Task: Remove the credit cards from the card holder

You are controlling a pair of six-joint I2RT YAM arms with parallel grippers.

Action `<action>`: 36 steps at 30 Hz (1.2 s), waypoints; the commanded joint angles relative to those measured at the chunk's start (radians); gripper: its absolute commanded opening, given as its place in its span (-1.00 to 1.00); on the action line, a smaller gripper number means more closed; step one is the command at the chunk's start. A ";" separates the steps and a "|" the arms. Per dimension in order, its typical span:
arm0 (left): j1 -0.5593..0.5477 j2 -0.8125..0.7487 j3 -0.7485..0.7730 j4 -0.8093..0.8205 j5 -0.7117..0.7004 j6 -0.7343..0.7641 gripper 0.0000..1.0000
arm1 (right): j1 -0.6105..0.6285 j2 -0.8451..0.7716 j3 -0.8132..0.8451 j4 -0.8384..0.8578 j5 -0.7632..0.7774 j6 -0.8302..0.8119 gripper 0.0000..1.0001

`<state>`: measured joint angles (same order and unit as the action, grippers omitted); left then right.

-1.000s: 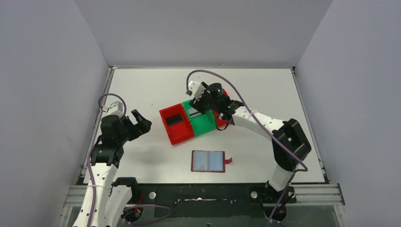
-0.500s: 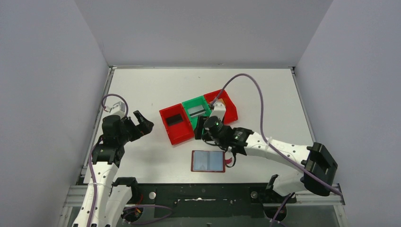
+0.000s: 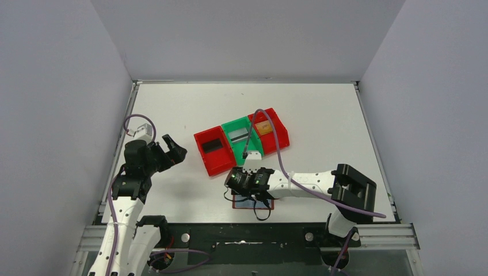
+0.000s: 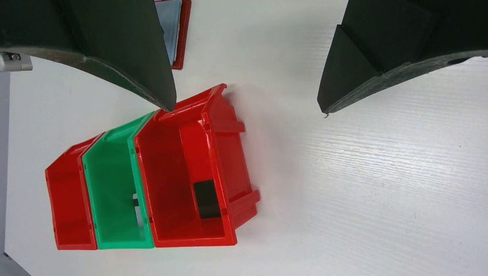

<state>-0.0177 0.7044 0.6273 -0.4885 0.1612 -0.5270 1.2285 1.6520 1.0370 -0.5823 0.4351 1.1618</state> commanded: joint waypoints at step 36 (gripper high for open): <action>0.007 -0.004 0.003 0.067 0.019 0.022 0.95 | -0.020 -0.044 -0.107 0.235 -0.035 -0.025 -0.70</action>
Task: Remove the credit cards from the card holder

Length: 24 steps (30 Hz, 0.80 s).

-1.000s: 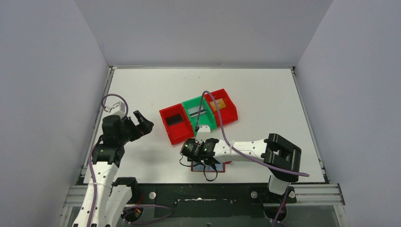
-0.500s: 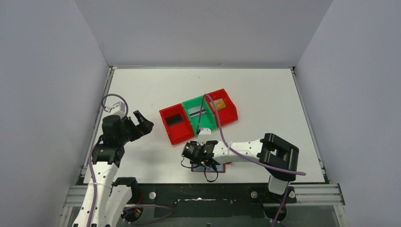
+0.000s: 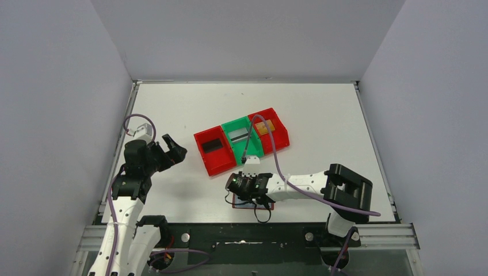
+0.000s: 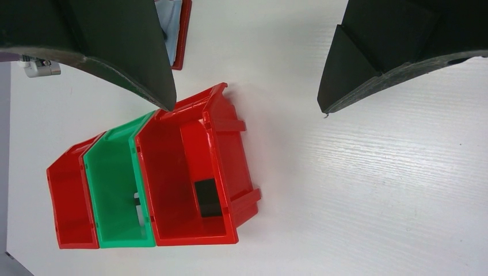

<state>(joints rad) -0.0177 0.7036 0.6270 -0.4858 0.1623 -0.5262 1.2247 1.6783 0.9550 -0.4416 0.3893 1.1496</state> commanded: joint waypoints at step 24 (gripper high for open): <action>0.007 0.006 -0.001 0.070 0.043 0.023 0.95 | -0.223 -0.609 -0.584 0.461 -0.150 0.029 -0.42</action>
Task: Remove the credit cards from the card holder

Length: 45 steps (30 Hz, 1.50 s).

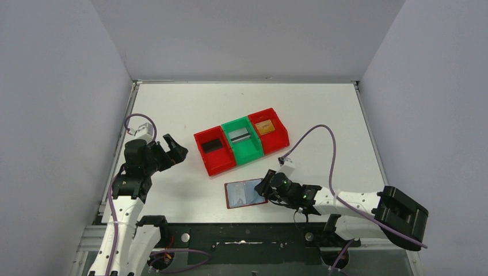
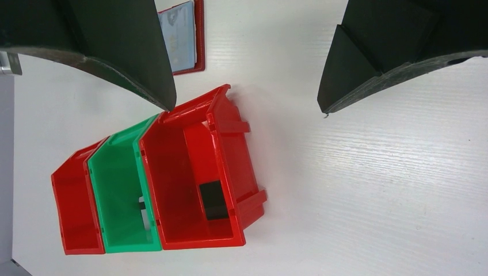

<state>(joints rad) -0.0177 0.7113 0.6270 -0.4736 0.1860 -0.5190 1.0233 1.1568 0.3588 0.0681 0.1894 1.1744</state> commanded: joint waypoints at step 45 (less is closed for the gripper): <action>0.037 -0.015 -0.006 0.072 0.038 0.024 0.95 | 0.151 0.403 0.668 -0.575 0.148 -0.093 -0.21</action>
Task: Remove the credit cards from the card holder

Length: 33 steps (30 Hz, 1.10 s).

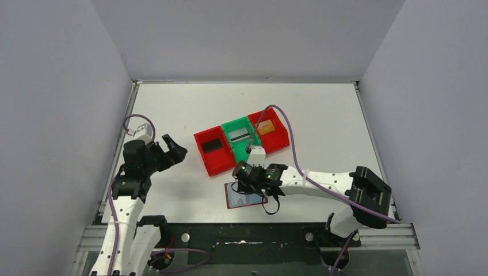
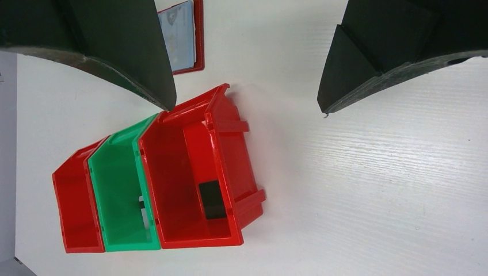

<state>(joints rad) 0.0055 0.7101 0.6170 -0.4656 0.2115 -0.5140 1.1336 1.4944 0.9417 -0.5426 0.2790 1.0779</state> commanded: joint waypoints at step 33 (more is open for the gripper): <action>0.021 0.000 0.004 0.062 0.018 0.017 0.95 | 0.105 0.355 0.231 -0.107 0.104 -0.012 -0.82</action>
<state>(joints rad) 0.0162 0.7120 0.6167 -0.4656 0.2142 -0.5137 1.2343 1.8439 1.1881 -0.6178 0.3519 1.0824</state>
